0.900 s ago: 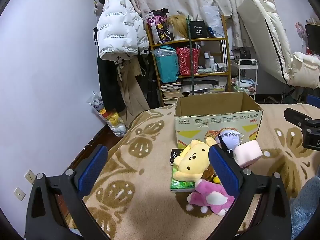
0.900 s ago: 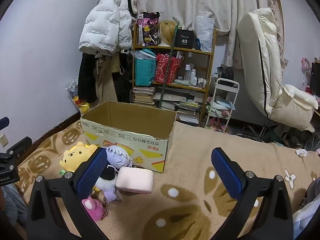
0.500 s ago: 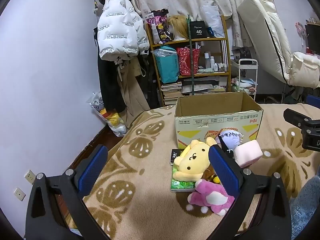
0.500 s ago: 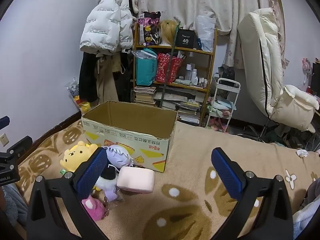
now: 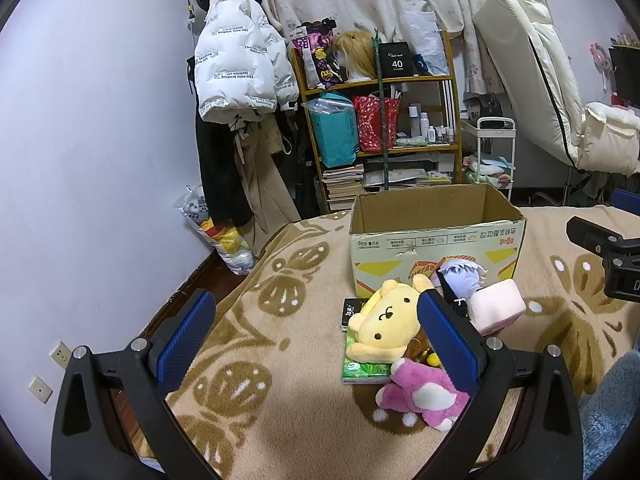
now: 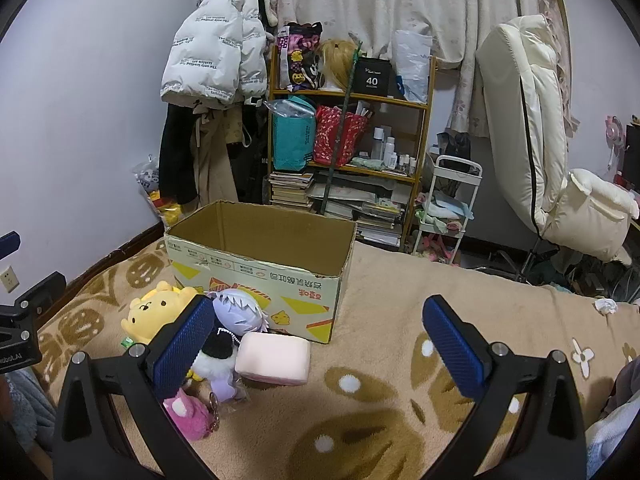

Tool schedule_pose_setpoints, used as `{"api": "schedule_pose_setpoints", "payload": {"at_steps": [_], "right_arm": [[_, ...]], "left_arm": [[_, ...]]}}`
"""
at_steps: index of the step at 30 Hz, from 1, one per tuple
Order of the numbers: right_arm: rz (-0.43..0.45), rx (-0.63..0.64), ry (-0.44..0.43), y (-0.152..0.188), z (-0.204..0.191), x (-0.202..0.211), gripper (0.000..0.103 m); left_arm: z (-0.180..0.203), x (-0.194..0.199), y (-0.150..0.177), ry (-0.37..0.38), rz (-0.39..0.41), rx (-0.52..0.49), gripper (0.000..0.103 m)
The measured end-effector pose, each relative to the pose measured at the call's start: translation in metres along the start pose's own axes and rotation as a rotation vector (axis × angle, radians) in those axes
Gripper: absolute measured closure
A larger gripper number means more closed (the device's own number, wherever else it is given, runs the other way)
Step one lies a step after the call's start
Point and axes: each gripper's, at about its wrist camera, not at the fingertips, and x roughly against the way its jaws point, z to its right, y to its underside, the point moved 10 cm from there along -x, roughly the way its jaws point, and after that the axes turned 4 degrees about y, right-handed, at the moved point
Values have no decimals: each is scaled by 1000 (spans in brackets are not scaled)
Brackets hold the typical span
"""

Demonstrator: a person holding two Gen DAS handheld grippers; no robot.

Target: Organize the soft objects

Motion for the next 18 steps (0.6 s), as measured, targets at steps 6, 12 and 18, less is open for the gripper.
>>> {"api": "schedule_pose_setpoints", "payload": {"at_steps": [6, 12, 18], "right_arm": [[-2, 0, -1, 0, 1, 0, 0], [-3, -1, 0, 0, 1, 0, 0], [-3, 0, -2, 0, 1, 0, 0]], "left_arm": [[-1, -1, 2, -1, 1, -1, 3], [-1, -1, 2, 0, 1, -2, 3], [-1, -1, 2, -2, 2, -3, 3]]}}
